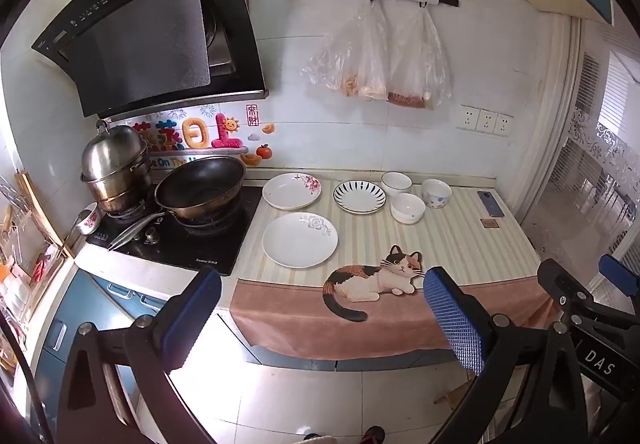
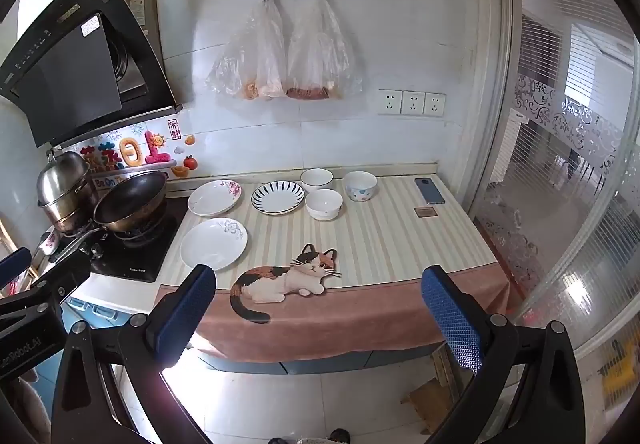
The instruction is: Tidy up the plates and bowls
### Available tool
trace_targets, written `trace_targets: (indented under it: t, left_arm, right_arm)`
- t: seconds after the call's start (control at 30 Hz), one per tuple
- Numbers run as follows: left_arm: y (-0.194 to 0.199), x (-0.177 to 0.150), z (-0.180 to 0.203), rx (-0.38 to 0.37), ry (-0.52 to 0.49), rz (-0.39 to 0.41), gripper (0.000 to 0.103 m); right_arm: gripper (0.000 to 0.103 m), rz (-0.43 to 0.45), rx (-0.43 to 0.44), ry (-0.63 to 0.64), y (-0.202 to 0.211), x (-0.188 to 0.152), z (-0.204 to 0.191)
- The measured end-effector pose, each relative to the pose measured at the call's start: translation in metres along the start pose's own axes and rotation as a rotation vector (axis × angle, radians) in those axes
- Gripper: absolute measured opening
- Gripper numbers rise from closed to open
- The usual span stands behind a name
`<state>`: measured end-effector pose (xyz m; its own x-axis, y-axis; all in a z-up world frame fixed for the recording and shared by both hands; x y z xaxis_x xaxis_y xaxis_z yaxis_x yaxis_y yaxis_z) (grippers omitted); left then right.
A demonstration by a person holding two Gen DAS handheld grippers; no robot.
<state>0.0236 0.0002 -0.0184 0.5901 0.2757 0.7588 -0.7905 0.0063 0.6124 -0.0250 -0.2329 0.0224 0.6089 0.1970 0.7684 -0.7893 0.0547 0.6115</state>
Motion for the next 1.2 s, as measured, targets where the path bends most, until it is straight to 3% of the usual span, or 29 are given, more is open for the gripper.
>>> trace_targets:
  t: [1.2]
  left_arm:
    - [0.0036,0.0042,0.0011,0.004,-0.003,0.010,0.103]
  right_arm:
    - [0.103,0.021,0.000,-0.027,0.0086,0.0047,0.0061]
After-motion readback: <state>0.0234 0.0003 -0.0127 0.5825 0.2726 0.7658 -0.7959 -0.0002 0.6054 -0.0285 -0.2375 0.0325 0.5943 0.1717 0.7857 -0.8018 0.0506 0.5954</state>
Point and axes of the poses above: each gripper's, at about its wrist camera, not at the fingertips, and y roughly against the way its jaws point, z to its right, x to its top, the point moved 3 cm from there along -y, roughly the way its jaws point, and after that the axes turned 15 degrees about y, right-handed, at the moved point
